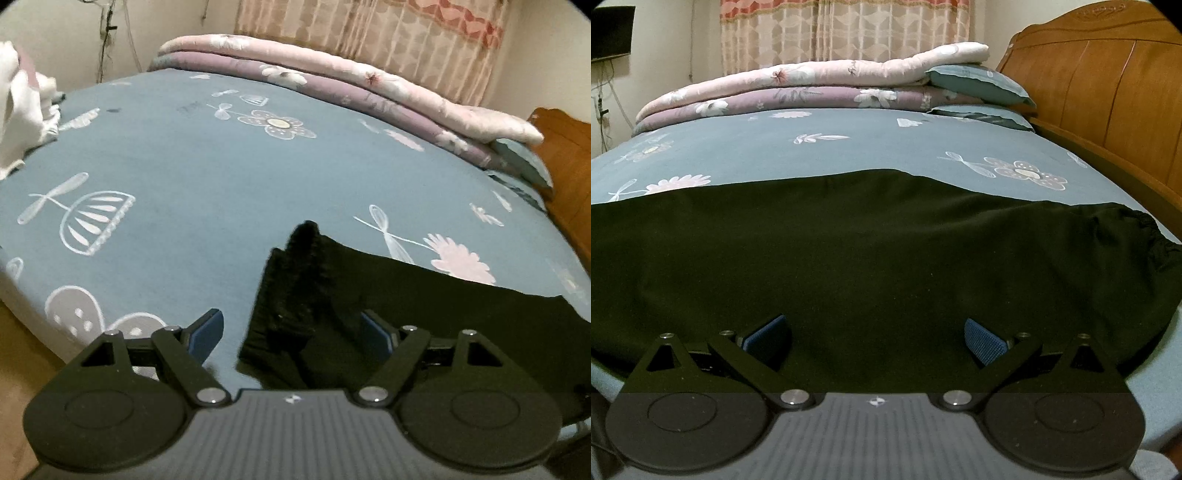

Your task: Fold clothes

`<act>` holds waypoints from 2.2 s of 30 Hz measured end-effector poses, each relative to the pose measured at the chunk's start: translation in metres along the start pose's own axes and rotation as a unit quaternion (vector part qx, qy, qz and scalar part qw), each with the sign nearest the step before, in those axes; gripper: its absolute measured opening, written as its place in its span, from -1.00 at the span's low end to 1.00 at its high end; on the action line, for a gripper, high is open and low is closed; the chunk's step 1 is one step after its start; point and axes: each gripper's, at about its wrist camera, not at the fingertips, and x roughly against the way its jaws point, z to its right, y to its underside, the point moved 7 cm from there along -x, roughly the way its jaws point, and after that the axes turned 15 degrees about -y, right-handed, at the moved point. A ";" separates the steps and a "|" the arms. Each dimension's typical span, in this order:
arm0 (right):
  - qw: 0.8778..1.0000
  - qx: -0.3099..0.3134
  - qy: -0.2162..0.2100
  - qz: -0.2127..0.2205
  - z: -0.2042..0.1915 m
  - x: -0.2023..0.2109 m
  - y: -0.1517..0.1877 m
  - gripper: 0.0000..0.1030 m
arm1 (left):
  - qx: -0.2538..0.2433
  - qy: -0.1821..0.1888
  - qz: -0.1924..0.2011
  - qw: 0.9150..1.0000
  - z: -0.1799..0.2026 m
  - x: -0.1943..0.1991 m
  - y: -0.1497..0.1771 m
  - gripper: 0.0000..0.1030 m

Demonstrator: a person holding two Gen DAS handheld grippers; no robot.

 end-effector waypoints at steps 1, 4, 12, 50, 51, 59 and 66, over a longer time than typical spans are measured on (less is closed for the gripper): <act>1.000 0.000 0.000 0.000 0.000 0.000 0.000 1.00 | -0.001 -0.001 -0.003 1.000 0.001 -0.002 0.002 0.35; 1.000 0.000 -0.001 -0.003 0.000 0.000 -0.001 1.00 | -0.010 -0.028 -0.017 0.999 -0.001 -0.015 0.007 0.05; 1.000 0.011 -0.001 -0.012 -0.003 0.001 -0.003 1.00 | -0.009 -0.060 -0.025 0.998 -0.017 -0.022 0.011 0.15; 0.984 0.106 -0.137 -0.042 -0.080 -0.029 -0.006 1.00 | -0.141 0.114 -0.024 0.983 0.149 -0.076 -0.020 0.48; 0.984 0.107 -0.137 -0.042 -0.080 -0.029 -0.006 1.00 | -0.133 0.115 -0.023 0.984 0.144 -0.080 -0.022 0.48; 0.984 0.108 -0.140 -0.035 -0.079 -0.029 -0.005 1.00 | -0.115 0.072 -0.009 0.991 0.114 -0.083 -0.027 0.49; 0.978 0.174 -0.115 -0.025 -0.093 -0.022 -0.045 1.00 | -0.145 0.073 0.006 0.987 0.126 -0.050 -0.018 0.55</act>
